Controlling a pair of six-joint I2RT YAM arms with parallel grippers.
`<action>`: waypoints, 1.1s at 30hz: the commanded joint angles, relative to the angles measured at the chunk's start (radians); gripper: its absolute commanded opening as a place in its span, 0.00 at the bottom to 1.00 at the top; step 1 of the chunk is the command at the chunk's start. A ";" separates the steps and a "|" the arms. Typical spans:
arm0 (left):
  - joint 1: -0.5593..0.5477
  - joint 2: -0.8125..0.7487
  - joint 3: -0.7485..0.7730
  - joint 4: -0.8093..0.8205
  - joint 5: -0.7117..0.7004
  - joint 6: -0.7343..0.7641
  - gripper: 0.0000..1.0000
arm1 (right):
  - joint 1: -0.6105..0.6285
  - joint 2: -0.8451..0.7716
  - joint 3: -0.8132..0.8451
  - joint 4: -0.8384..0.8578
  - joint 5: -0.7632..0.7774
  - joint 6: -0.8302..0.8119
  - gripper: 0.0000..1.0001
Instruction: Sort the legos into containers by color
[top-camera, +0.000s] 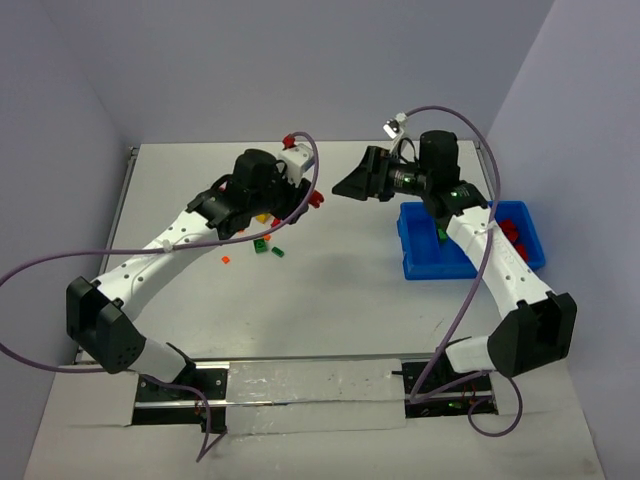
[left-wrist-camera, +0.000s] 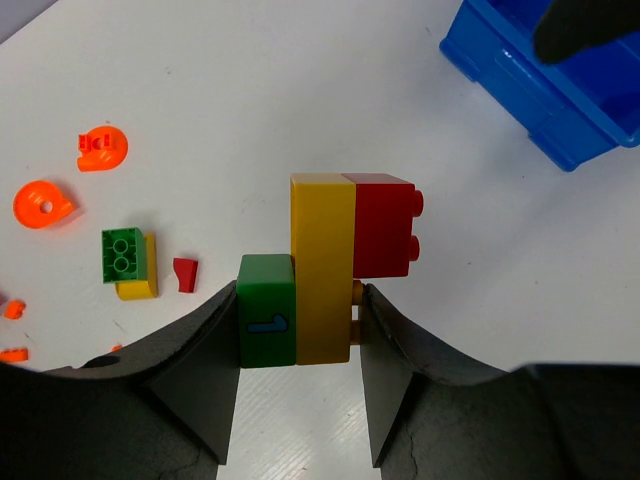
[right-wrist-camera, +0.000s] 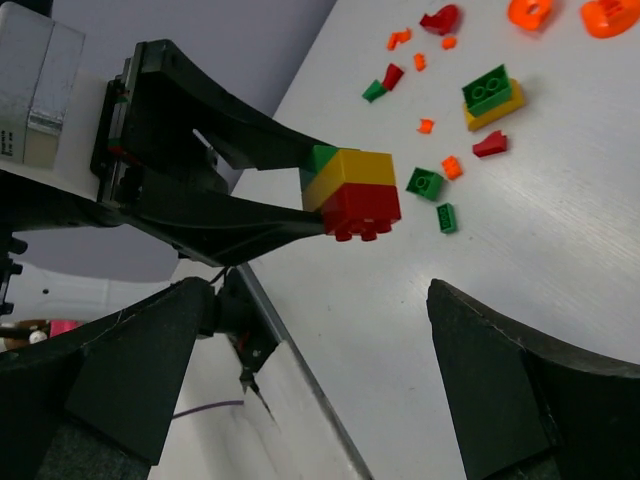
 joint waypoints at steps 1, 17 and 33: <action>-0.029 -0.043 0.016 0.044 -0.032 -0.009 0.00 | 0.046 0.041 0.006 0.059 -0.034 0.012 1.00; -0.061 -0.045 0.051 0.034 -0.017 -0.011 0.00 | 0.072 0.173 0.034 0.071 -0.096 0.039 0.69; -0.061 -0.034 0.072 0.032 0.012 -0.065 0.00 | 0.079 0.224 0.025 0.125 -0.207 0.068 0.54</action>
